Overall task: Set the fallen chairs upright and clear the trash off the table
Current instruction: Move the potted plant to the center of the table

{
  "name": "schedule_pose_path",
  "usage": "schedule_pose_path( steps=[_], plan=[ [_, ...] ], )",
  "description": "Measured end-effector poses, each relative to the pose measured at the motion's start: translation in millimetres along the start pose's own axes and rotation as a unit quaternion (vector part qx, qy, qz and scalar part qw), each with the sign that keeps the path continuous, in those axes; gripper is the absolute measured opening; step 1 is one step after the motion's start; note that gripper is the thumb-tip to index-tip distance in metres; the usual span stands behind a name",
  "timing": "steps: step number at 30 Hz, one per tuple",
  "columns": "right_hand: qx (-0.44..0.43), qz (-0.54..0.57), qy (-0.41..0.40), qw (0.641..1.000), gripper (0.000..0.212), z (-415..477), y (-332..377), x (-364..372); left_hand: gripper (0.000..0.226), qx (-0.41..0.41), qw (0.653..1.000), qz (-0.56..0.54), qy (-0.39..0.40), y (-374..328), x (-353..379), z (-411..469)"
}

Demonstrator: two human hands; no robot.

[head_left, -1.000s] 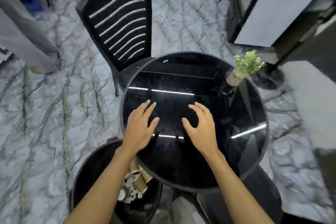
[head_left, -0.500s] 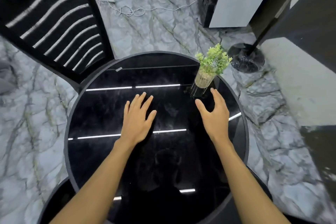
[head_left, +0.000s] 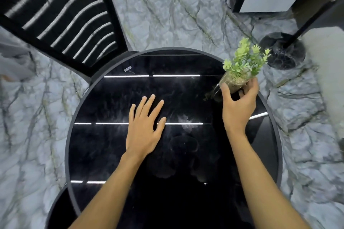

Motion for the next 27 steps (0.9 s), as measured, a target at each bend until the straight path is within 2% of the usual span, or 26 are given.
schedule_pose_path(
  steps=[10,17,22,27],
  plan=[
    [-0.007,0.045,-0.043,0.998,0.069,16.1,3.0,5.0,0.051,0.001,1.0,-0.009,-0.011,0.9,-0.9,-0.3],
    [-0.038,0.038,-0.008,0.999,0.067,-2.3,6.9,1.5,0.053,0.005,1.0,-0.017,-0.007,-0.4,-2.4,-2.2],
    [-0.069,0.021,0.025,0.997,0.061,-41.1,17.2,-1.4,0.054,0.013,0.999,-0.048,0.002,-5.1,-10.2,-12.8],
    [-0.08,0.013,0.056,0.995,0.065,-85.1,25.9,5.5,0.054,0.004,0.998,-0.06,-0.015,2.4,-30.5,-45.7]
  ],
)
Point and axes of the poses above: each hand's wrist, its own z-axis towards the middle knuckle, its own x-axis out of the palm, y = z × x, the point moved 7 cm from there along z, towards the middle knuckle, and after that the axes turned 15 degrees about -z, right-handed, at the moved point
